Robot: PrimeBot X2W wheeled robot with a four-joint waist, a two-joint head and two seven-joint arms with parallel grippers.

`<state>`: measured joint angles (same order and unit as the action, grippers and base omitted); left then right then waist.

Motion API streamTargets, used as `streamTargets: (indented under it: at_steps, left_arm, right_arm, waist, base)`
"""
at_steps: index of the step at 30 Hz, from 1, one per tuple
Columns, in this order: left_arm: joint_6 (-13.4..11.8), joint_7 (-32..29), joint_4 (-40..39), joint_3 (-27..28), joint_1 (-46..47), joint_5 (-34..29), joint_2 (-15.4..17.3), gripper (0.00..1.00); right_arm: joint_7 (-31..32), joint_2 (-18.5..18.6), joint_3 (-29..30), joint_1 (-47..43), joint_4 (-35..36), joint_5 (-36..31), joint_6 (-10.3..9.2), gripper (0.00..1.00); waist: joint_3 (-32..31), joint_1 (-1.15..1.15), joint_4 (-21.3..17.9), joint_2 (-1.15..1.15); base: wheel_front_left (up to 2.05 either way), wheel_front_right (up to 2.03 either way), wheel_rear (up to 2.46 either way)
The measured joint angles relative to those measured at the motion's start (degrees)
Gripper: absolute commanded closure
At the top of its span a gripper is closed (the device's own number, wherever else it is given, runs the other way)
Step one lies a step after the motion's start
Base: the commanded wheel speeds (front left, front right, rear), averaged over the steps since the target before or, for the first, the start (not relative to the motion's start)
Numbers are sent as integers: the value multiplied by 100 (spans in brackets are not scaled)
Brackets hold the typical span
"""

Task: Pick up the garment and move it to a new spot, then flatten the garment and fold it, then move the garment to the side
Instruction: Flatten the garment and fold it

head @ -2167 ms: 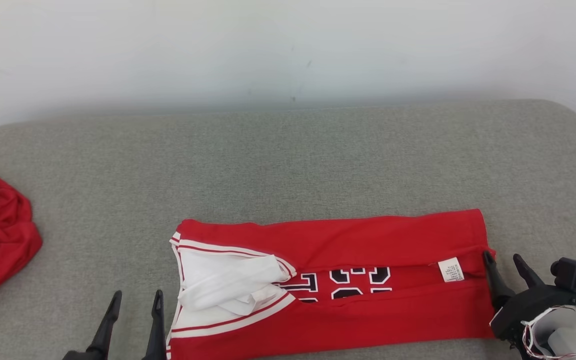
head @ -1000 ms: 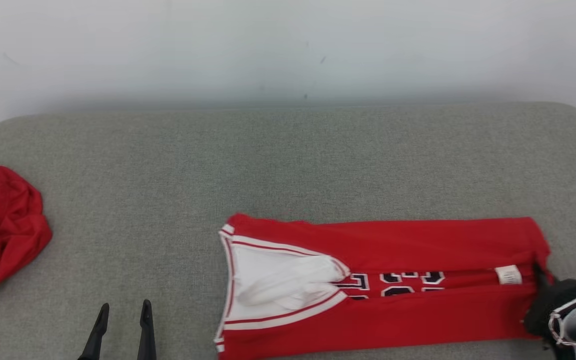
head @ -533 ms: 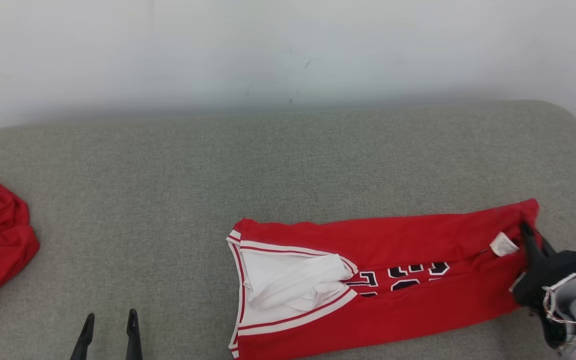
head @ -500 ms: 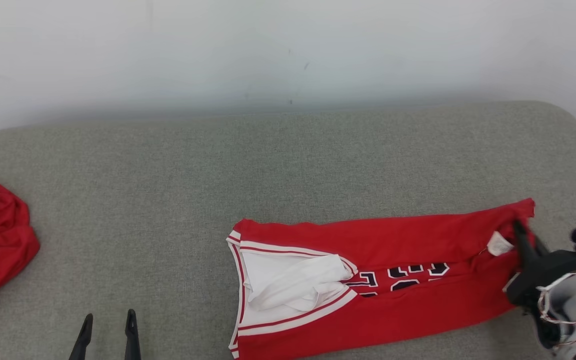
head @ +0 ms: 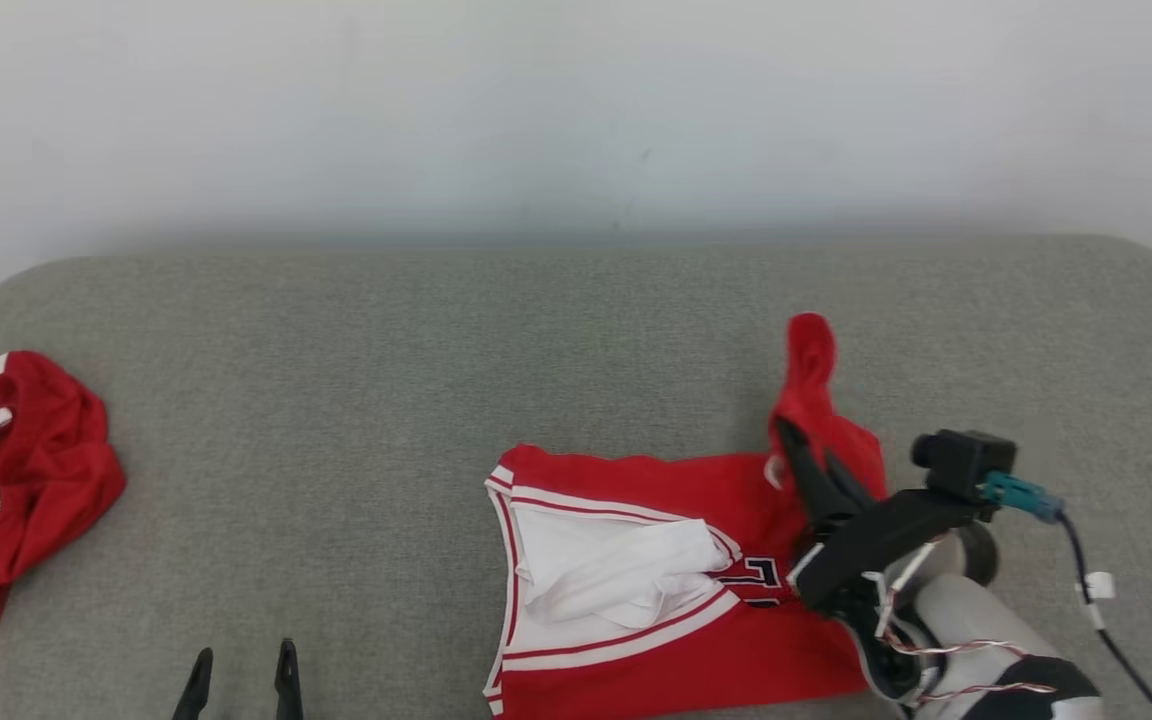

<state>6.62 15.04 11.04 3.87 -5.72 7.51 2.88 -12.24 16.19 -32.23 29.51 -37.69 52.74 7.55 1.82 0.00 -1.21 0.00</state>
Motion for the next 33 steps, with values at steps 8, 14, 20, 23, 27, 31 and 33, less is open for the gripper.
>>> streamTargets:
  at_steps: [8, 14, 20, 23, 27, 31, 33]
  left_arm:
    - [-2, 0, 197, -314, 142, 31, 2, 0]
    - [-9, 0, 331, -513, 287, 136, 1, 0]
    - [-15, 0, 438, -615, 492, 191, 1, 0]
    - [-15, 0, 485, -642, 598, 219, 1, 0]
    - [-14, 0, 526, -635, 677, 261, 1, 0]
    - [-14, 0, 564, -625, 723, 283, 1, 0]
    - [-14, 0, 586, -611, 736, 301, 2, 0]
  right_arm:
    - [214, -836, -160, 103, 77, -291, 0, 100]
    - [275, -1136, -216, 143, -75, -402, 0, 100]
    - [336, -1261, -343, 213, -330, -487, 0, 100]
    - [357, -1291, -438, 211, -471, -550, 0, 100]
    - [357, -1312, -581, 199, -662, -589, 0, 100]
    - [347, -1316, -737, 181, -772, -478, 0, 100]
    - [331, -1323, -851, 174, -783, -377, 0, 100]
  waist:
    - [-44, 0, 364, 0]
    - [-13, 0, 575, 0]
    - [95, 0, 718, 0]
    - [164, 0, 769, 0]
    - [236, 0, 816, 0]
    - [268, 0, 845, 0]
    - [265, 0, 854, 0]
  base:
    - [0, 0, 0]
    - [0, 0, 0]
    - [0, 0, 0]
    - [0, 0, 0]
    - [0, 0, 0]
    - [0, 0, 0]
    - [0, 0, 0]
